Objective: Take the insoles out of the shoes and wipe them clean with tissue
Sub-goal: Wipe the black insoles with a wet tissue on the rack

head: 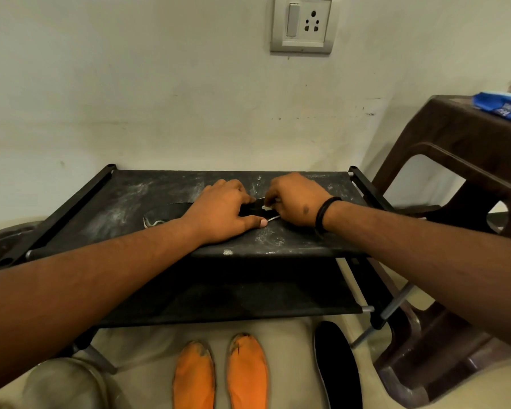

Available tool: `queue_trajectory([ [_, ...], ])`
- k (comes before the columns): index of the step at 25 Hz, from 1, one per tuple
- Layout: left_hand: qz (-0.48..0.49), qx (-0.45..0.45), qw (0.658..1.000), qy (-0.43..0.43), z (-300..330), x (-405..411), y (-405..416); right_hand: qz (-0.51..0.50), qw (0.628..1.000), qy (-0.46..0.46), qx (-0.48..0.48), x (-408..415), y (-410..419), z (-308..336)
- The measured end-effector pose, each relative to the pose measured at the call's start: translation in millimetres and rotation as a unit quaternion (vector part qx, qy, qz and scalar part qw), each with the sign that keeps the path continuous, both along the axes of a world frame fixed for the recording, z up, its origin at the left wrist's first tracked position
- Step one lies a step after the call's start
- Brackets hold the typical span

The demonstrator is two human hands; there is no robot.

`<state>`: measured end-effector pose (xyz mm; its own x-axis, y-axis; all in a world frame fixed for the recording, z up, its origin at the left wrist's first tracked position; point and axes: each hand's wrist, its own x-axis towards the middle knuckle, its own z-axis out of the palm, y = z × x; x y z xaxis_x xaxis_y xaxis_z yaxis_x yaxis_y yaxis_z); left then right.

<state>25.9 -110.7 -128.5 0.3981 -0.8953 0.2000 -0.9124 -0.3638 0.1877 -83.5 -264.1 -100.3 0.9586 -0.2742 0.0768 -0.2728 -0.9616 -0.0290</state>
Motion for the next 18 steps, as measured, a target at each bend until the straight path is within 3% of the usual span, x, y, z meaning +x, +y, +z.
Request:
queue_trajectory([
  [4,-0.001,0.002,1.0,0.0,-0.2,0.7,-0.4,-0.065,0.998,-0.023,0.0,-3.6,-16.4,7.5],
  [8,0.0,0.004,1.0,-0.002,-0.7,1.9,0.5,0.021,0.999,0.02,0.019,-14.3,-8.0,4.8],
  [12,-0.002,0.007,1.0,-0.002,0.3,0.9,-0.1,-0.049,0.999,-0.002,0.004,-18.8,-22.1,10.3],
  [15,-0.001,0.008,1.0,-0.004,-0.7,1.8,0.7,0.01,0.999,0.035,0.034,-22.3,-12.4,10.1],
  [18,0.0,0.009,1.0,-0.006,-0.6,1.9,-0.5,-0.025,0.999,0.011,0.018,-20.3,-15.6,11.0],
])
